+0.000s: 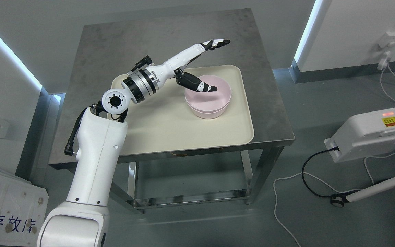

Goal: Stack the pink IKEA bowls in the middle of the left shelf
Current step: 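Open the left hand and withdraw it from the stacked bowls, then grip the rim of the stacked pink bowls with the left hand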

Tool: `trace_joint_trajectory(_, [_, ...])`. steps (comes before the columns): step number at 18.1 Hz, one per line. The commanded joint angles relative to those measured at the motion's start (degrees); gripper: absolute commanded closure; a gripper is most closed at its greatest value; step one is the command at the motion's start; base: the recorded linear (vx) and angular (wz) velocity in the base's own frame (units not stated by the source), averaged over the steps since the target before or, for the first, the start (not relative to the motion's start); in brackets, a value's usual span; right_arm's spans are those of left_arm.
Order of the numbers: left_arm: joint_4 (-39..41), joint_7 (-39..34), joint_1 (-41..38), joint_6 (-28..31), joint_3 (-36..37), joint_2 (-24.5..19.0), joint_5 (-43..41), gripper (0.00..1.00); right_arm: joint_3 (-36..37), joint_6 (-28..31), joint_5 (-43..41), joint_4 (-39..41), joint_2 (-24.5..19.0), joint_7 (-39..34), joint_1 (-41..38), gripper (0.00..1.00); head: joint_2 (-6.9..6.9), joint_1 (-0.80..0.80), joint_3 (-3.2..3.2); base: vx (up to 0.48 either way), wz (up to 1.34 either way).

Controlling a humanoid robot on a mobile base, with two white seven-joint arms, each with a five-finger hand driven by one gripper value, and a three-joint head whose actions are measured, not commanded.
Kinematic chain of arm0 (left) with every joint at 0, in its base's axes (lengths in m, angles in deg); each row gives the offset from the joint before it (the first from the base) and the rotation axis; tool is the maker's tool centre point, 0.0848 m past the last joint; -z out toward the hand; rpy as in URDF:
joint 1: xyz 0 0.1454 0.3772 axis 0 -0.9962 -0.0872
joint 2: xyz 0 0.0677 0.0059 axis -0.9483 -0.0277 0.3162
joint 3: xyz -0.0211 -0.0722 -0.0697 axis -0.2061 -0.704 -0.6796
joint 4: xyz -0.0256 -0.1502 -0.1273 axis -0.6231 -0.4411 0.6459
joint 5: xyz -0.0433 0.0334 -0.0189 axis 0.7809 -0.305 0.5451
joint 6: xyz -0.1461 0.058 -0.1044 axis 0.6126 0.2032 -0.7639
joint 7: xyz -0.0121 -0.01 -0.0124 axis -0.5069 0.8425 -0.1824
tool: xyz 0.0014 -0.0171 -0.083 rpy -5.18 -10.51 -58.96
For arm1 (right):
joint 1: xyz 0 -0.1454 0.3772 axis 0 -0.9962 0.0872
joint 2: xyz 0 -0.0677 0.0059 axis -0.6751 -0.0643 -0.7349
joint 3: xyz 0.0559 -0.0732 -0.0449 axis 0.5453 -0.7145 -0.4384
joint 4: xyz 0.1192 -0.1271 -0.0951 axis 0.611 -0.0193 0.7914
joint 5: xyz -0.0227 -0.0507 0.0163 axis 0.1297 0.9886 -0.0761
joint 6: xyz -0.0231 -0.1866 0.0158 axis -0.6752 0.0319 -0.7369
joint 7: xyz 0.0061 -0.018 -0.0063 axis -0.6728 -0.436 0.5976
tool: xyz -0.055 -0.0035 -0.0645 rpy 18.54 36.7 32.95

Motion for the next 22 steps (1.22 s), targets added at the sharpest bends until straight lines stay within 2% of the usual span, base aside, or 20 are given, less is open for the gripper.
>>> trace_joint_trajectory(1, [11.1,0.6,-6.5,-3.0,-5.7,2.2,19.4,0.01,0.3,0.0,-0.1,1.0,1.0,0.0,0.0,0.0,0.0,0.0,0.0,0.0,0.0])
trace_joint_trajectory(3, [18.3,0.8,-12.6,-6.5,-3.0,2.2,19.4,0.0,0.3,0.0,-0.1,1.0,1.0,0.0,0.0,0.0,0.0,0.0,0.0,0.0,0.0])
trace_joint_trajectory(5, [19.9,2.5,-15.8,-10.3,1.0,2.2,18.6,0.0,0.3,0.0,-0.1,1.0,1.0,0.0,0.0,0.0,0.0,0.0,0.0,0.0,0.0])
trace_joint_trajectory(10, [20.1,3.2,-15.8,-13.3,1.4,-2.9,-1.5,0.05,0.3,0.0,-0.1,1.0,1.0,0.0,0.0,0.0,0.0,0.0,0.0,0.0,0.0])
trace_joint_trajectory(12, [20.1,5.1,-16.0,-15.0,1.4,-4.2,-6.1,0.16,0.3,0.0,-0.1,1.0,1.0,0.0,0.0,0.0,0.0,0.0,0.0,0.0,0.0])
trace_joint_trajectory(14, [20.1,8.1,-15.0,-14.9,1.4,-4.1,-10.3,0.19,0.3,0.0,-0.1,1.0,1.0,0.0,0.0,0.0,0.0,0.0,0.0,0.0,0.0])
trace_joint_trajectory(17, [20.0,8.8,-13.5,-12.4,1.3,-3.8,-17.9,0.21,0.3,0.0,-0.1,1.0,1.0,0.0,0.0,0.0,0.0,0.0,0.0,0.0,0.0])
trace_joint_trajectory(22, [19.9,8.7,-10.5,-5.2,0.3,-4.4,-19.3,0.22,0.3,0.0,-0.1,1.0,1.0,0.0,0.0,0.0,0.0,0.0,0.0,0.0,0.0])
